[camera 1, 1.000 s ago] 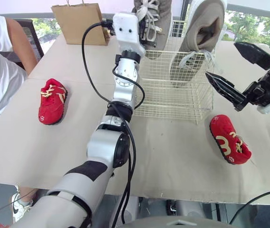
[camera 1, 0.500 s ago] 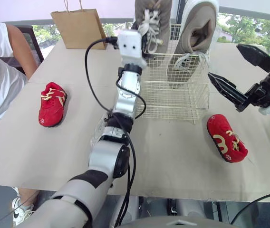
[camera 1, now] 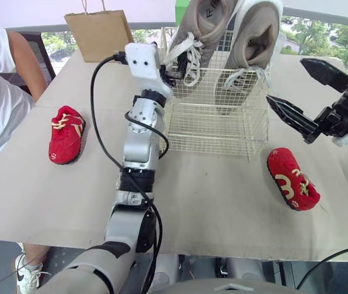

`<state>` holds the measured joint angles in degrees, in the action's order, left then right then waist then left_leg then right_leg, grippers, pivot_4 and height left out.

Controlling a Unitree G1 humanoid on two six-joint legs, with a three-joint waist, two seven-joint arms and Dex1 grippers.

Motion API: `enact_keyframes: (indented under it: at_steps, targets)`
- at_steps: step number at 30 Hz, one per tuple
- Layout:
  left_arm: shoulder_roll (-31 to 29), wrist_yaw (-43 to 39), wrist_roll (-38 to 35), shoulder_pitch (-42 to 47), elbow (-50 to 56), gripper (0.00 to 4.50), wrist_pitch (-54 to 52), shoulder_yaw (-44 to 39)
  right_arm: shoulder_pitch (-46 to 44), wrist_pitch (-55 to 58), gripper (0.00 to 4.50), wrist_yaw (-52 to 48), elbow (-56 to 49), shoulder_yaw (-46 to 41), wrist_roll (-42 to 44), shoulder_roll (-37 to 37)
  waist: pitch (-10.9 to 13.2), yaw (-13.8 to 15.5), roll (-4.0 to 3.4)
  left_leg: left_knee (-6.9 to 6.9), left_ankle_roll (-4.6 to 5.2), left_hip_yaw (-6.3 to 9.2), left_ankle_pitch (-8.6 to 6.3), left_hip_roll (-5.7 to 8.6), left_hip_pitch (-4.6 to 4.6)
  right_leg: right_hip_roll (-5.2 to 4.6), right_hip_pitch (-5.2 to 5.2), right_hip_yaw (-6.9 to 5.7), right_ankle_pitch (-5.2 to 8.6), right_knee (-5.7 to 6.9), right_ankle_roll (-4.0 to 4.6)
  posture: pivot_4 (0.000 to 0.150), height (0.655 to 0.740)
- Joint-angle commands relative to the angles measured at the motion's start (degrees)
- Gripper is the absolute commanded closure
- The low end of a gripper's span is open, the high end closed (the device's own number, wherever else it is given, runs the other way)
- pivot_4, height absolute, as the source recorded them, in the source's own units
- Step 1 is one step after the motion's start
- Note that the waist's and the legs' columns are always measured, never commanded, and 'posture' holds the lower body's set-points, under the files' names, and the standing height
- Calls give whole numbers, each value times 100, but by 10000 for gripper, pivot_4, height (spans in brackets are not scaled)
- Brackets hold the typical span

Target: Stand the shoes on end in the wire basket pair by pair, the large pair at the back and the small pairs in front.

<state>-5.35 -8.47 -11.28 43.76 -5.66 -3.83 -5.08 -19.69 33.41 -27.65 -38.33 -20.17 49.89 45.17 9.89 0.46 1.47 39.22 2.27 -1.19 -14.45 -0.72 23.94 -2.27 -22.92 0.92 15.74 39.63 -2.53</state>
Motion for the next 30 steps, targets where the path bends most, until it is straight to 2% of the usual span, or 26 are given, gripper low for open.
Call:
enact_keyframes:
  at_steps: [1, 9, 16, 18, 19, 23, 25, 27, 30]
  targets:
    - [-115, -272, -460, -305, 974, 4860, -503, -35, -125, -135, 0, -107, 2, -21, -62, 42, 0, 3, 0, 0, 0, 0, 0, 0, 0, -1, 0, 2, 0, 0, 0, 1500, 7400]
    - [-399, -612, -717, -824, 1903, 4860, -835, 19, -246, -148, 0, -235, 107, 196, -126, -45, 0, 27, 0, 1, 2, 7, -1, -1, -2, -1, 5, 3, 0, 6, 1, 1500, 7400]
    - [-1525, -1441, -954, -974, 1848, 4860, -759, -520, -247, -34, 0, -414, 246, 259, -126, 35, 1, -11, -1, -1, 2, 5, -1, -2, -8, 3, 6, 0, 1, 6, 2, 1500, 7400]
    - [-1787, -1752, -1516, -1067, 1896, 4860, -1149, -805, -198, 193, 0, -593, 269, 276, 203, 90, 1, -14, -2, -1, 2, 3, -1, -4, -9, 4, 6, -2, 1, 5, 2, 1500, 7400]
    - [-1902, -1836, -1753, -1119, 1970, 2248, -1365, -927, -164, 316, 0, -712, 247, 288, 394, 134, 1, -15, -2, -1, 2, 4, -1, -5, -8, 3, 6, -4, 1, 5, 2, 1500, 7400]
    - [-2320, -2005, -2813, -1560, 2426, 2248, -2523, -1265, -79, 535, 0, -1113, 146, 392, 764, 262, 2, -13, -1, -1, 3, 6, -2, -9, -8, -3, 10, -2, 1, -1, 2, 1500, 7400]
    - [-2561, -1979, -3273, -1982, 2732, 2248, -3106, -1452, 60, 504, 0, -1375, 83, 529, 675, 325, 2, -15, -1, -1, 3, 10, -2, -10, -8, -12, 13, -3, 1, -6, 2, 1500, 7400]
    - [-2911, -2134, -4033, -2482, 3073, 2248, -3808, -1676, 280, 344, 0, -1587, 58, 676, 311, 416, 2, -33, -1, -3, 3, 12, -2, -10, -8, -28, 14, -5, 1, -9, 2, 1500, 7400]
    - [-3487, -2676, -4840, -3226, 3630, 2248, -4407, -1850, 755, 301, 0, -1681, 112, 466, 71, 545, 5, -65, 0, -6, 2, 15, -2, -12, -7, -30, 14, -10, 2, -13, 3, 1500, 7400]
